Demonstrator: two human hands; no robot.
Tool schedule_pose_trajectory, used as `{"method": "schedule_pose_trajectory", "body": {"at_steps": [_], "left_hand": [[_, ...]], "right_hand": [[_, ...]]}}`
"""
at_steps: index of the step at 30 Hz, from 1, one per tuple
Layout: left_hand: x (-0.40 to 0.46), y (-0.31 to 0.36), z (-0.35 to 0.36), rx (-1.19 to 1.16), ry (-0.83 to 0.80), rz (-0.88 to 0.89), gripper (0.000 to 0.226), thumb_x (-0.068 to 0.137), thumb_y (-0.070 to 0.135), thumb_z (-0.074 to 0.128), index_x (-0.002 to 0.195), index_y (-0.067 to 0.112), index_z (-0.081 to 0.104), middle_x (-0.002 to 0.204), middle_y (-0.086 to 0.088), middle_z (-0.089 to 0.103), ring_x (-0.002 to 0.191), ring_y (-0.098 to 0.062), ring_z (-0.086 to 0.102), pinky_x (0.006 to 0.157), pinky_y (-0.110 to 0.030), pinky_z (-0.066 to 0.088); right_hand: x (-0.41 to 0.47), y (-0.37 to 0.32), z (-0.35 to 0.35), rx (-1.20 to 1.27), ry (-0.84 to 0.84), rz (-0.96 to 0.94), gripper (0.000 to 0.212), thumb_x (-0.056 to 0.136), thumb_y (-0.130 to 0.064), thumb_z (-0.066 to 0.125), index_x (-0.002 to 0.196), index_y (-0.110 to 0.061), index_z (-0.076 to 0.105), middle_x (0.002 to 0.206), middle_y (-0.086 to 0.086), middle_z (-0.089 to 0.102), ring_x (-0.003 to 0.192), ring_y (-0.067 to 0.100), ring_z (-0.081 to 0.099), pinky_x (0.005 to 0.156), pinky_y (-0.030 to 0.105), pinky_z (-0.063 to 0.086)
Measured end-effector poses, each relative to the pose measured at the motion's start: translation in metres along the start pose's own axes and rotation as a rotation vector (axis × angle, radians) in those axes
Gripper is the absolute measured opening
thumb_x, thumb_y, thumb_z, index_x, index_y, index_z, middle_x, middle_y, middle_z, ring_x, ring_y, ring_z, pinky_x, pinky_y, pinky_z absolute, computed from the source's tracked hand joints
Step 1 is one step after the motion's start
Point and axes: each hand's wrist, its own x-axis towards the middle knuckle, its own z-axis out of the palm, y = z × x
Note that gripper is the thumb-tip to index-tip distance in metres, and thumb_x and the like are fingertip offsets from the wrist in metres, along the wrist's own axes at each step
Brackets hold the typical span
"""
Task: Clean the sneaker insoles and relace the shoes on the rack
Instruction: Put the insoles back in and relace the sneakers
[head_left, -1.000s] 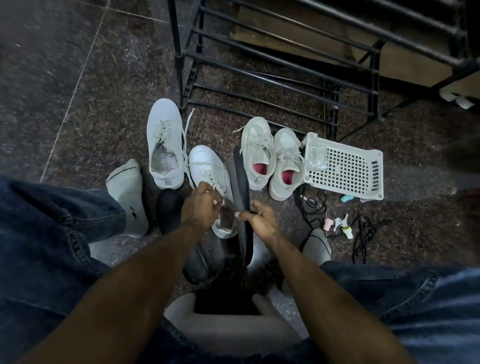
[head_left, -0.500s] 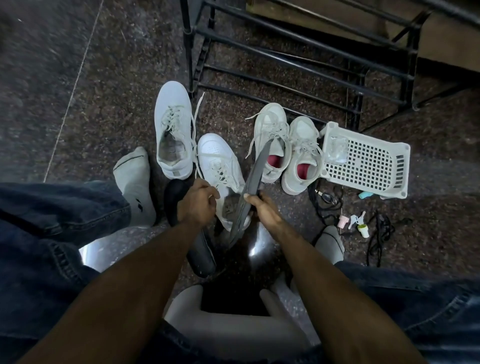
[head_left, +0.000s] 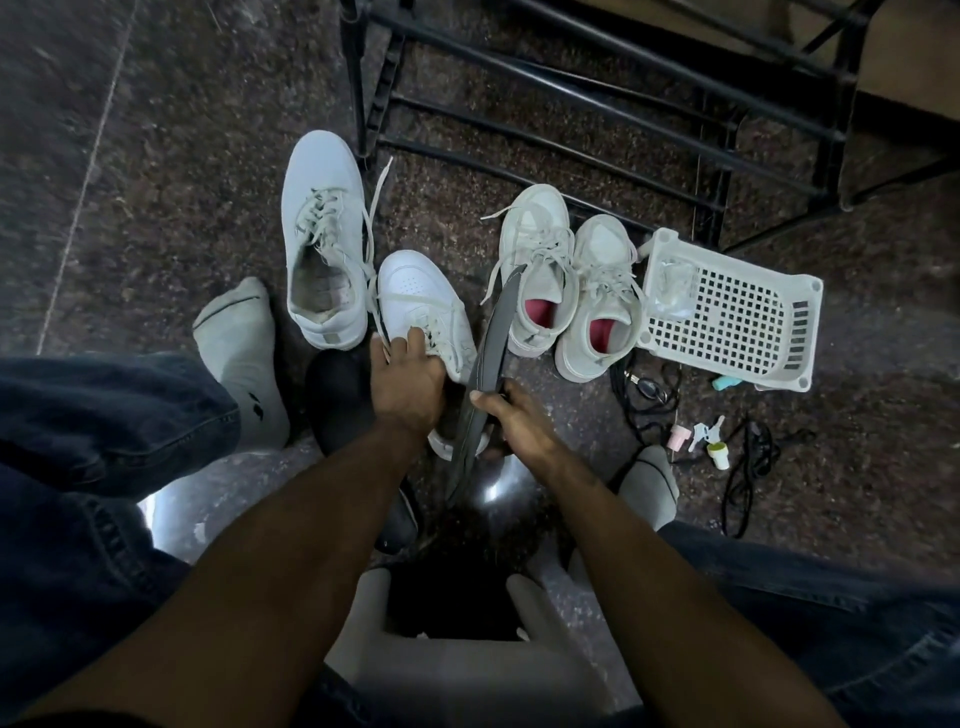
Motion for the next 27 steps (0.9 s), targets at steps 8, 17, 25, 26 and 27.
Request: {"method": "schedule_pose_trajectory", "body": {"at_steps": [8, 17, 25, 26, 27], "left_hand": [[0.006, 0.001, -0.002, 0.066, -0.021, 0.029, 0.02, 0.084, 0.018, 0.057, 0.097, 0.01, 0.071, 0.124, -0.014, 0.049, 0.114, -0.038, 0.045, 0.115, -0.06, 0.013], [-0.013, -0.033, 0.005, -0.208, 0.105, 0.255, 0.023, 0.082, 0.021, 0.059, 0.093, 0.003, 0.067, 0.123, -0.014, 0.051, 0.096, -0.036, 0.056, 0.06, -0.04, 0.047], [0.004, -0.048, -0.027, -0.412, -0.045, 0.279, 0.031, 0.093, 0.034, 0.044, 0.093, 0.007, 0.057, 0.11, -0.009, 0.052, 0.086, -0.038, 0.06, 0.073, -0.044, 0.049], [0.008, -0.049, -0.031, -0.431, -0.069, 0.277, 0.028, 0.093, 0.032, 0.048, 0.089, 0.006, 0.058, 0.105, -0.01, 0.053, 0.087, -0.036, 0.06, 0.076, -0.044, 0.049], [0.012, -0.049, -0.033, -0.442, -0.089, 0.272, 0.027, 0.093, 0.03, 0.051, 0.086, 0.005, 0.06, 0.103, -0.01, 0.054, 0.089, -0.034, 0.06, 0.079, -0.044, 0.048]], "right_hand": [[0.0, 0.001, -0.001, -0.03, -0.006, 0.028, 0.03, 0.095, -0.026, 0.056, 0.122, -0.012, 0.049, 0.098, -0.002, 0.064, 0.078, 0.011, 0.066, 0.05, 0.027, 0.052], [0.002, -0.001, -0.001, -0.036, 0.009, 0.03, 0.03, 0.094, -0.03, 0.058, 0.118, -0.012, 0.052, 0.105, 0.009, 0.068, 0.081, 0.023, 0.07, 0.048, 0.031, 0.054], [-0.013, -0.018, 0.001, -0.166, 0.003, 0.05, 0.035, 0.092, -0.034, 0.06, 0.122, -0.016, 0.053, 0.112, 0.002, 0.063, 0.088, 0.021, 0.065, 0.05, 0.033, 0.056], [-0.016, -0.021, 0.0, -0.187, 0.013, 0.036, 0.034, 0.092, -0.032, 0.061, 0.122, -0.017, 0.053, 0.109, 0.0, 0.063, 0.089, 0.02, 0.064, 0.051, 0.034, 0.056], [-0.02, -0.023, -0.001, -0.215, 0.027, 0.009, 0.035, 0.09, -0.031, 0.062, 0.121, -0.017, 0.054, 0.108, -0.001, 0.064, 0.091, 0.021, 0.065, 0.056, 0.035, 0.057]]}}
